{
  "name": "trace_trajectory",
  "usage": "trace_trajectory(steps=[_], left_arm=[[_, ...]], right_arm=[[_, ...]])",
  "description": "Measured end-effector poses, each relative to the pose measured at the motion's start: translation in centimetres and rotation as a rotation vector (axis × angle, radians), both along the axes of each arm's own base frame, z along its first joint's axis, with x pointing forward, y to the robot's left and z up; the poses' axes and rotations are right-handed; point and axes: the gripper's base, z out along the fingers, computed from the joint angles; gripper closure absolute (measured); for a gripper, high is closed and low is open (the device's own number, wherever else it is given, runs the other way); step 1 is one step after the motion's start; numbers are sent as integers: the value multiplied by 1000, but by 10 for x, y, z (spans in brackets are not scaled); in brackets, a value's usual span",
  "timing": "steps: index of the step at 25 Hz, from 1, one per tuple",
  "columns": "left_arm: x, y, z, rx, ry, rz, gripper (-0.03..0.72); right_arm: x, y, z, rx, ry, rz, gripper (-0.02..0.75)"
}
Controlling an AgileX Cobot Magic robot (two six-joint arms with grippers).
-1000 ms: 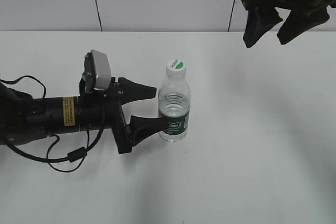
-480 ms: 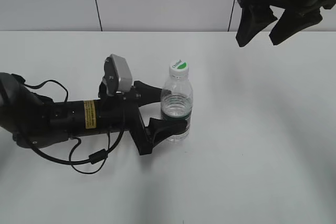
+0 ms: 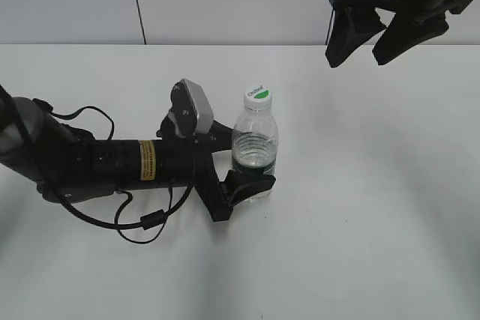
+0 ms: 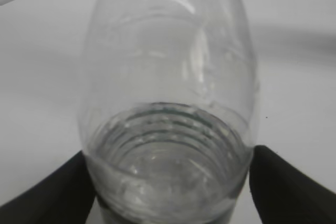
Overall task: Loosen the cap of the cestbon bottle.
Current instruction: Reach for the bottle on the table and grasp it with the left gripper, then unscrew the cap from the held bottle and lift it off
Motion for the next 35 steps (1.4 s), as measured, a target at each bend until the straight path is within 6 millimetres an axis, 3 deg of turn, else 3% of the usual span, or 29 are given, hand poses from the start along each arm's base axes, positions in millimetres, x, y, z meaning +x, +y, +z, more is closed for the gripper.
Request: trace_trajectory(steps=[4, 10, 14, 20, 25, 35], left_arm=[[2, 1, -2, 8, 10, 25, 183], [2, 1, -4, 10, 15, 26, 325], [2, 1, -4, 10, 15, 26, 328], [2, 1, -4, 9, 15, 26, 328], [2, 1, -4, 9, 15, 26, 328], [2, 1, -4, 9, 15, 26, 328]], right_arm=[[-2, 4, 1, 6, -1, 18, 202], [-9, 25, 13, 21, -49, 106, 202], [-16, 40, 14, 22, -60, 168, 202], [-16, 64, -4, 0, -22, 231, 202], [-15, 88, -5, -7, -44, 308, 203], [-3, 96, -33, -71, 14, 328, 203]])
